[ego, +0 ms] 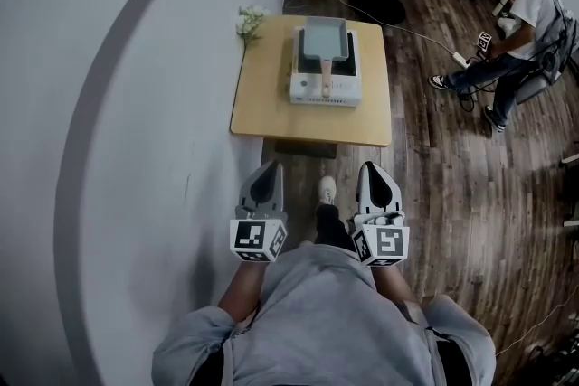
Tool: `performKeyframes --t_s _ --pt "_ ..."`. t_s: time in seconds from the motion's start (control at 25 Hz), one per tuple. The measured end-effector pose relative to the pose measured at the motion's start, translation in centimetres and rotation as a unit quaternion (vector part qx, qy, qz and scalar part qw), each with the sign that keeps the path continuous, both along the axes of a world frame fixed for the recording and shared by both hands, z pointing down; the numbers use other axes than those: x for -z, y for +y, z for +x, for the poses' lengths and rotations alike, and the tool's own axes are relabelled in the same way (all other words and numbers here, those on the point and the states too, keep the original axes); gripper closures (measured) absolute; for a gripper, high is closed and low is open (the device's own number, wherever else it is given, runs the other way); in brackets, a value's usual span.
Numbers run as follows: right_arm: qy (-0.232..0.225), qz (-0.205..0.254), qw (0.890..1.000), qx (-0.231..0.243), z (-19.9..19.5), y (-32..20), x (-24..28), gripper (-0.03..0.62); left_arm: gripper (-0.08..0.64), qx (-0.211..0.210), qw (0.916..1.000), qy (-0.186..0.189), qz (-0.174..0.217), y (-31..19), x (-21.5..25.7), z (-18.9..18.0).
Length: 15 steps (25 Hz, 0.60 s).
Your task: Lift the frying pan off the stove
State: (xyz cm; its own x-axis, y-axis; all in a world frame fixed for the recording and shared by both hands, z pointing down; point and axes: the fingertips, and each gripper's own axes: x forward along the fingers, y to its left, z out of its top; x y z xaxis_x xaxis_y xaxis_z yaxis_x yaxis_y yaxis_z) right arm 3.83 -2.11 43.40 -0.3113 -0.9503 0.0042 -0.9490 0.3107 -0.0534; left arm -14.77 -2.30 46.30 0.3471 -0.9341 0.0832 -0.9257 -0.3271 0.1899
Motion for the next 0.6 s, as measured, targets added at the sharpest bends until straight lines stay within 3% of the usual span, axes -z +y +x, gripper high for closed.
performKeyframes --t_s 0.4,0.6 --pt "-0.01 -0.013 1.0 0.018 -0.2 -11.1 -1.3 0.597 0.557 -0.008 0.9999 -0.006 -0.012 -9.9 -0.3 0.4" --pt "-0.016 -0.02 0.999 0.046 -0.2 -16.9 -1.2 0.597 0.557 -0.034 0.9993 0.0 -0.013 -15.0 0.4 2.0"
